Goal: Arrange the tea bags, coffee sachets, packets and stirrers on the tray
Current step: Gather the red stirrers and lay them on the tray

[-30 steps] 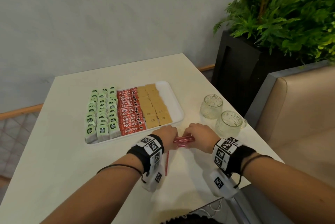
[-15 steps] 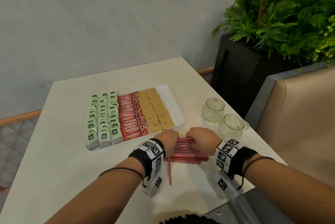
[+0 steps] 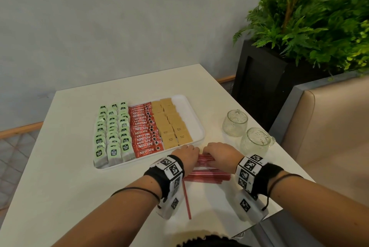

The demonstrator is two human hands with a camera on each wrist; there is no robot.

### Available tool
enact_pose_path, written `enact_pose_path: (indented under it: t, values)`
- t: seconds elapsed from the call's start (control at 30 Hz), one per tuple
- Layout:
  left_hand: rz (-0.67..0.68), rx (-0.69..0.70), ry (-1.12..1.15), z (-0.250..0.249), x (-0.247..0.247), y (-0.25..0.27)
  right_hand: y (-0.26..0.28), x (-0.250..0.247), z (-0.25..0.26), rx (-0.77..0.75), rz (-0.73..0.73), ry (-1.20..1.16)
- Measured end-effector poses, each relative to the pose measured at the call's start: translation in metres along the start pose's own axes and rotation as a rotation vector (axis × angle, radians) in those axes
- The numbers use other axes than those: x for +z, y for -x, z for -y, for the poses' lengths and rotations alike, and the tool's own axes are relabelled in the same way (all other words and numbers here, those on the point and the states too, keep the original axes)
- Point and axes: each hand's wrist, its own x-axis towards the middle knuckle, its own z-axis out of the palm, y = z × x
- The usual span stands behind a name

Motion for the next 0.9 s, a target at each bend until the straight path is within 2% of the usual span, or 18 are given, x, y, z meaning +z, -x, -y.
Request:
enact_pose_path:
  t: [0.17,0.3,0.47,0.53,0.63,0.73,0.83,0.9]
  values:
    - [-0.057,0.027,-0.054,-0.001,-0.003,0.002,0.000,-0.001,0.001,-0.007,-0.002,-0.020]
    - [-0.086,-0.008,0.023,-0.001,-0.010,0.005,0.000,-0.009,0.001,0.012,-0.014,-0.038]
    - [-0.098,0.029,0.093,-0.001,-0.012,0.008,0.000,-0.023,0.001,-0.005,0.061,0.078]
    - [-0.100,0.046,0.156,-0.004,-0.013,0.009,0.001,-0.031,0.003,-0.033,0.039,0.160]
    - [-0.082,0.029,0.302,-0.008,-0.023,0.011,0.005,-0.045,0.008,-0.072,-0.063,0.327]
    - [-0.046,-0.010,0.514,-0.006,-0.037,0.012,0.006,-0.062,0.010,-0.063,-0.195,0.361]
    - [-0.076,-0.033,0.664,-0.001,-0.046,0.015,0.001,-0.074,0.006,-0.045,-0.466,0.390]
    - [-0.100,-0.076,0.899,0.003,-0.051,0.018,0.001,-0.079,0.002,0.024,-0.654,0.296]
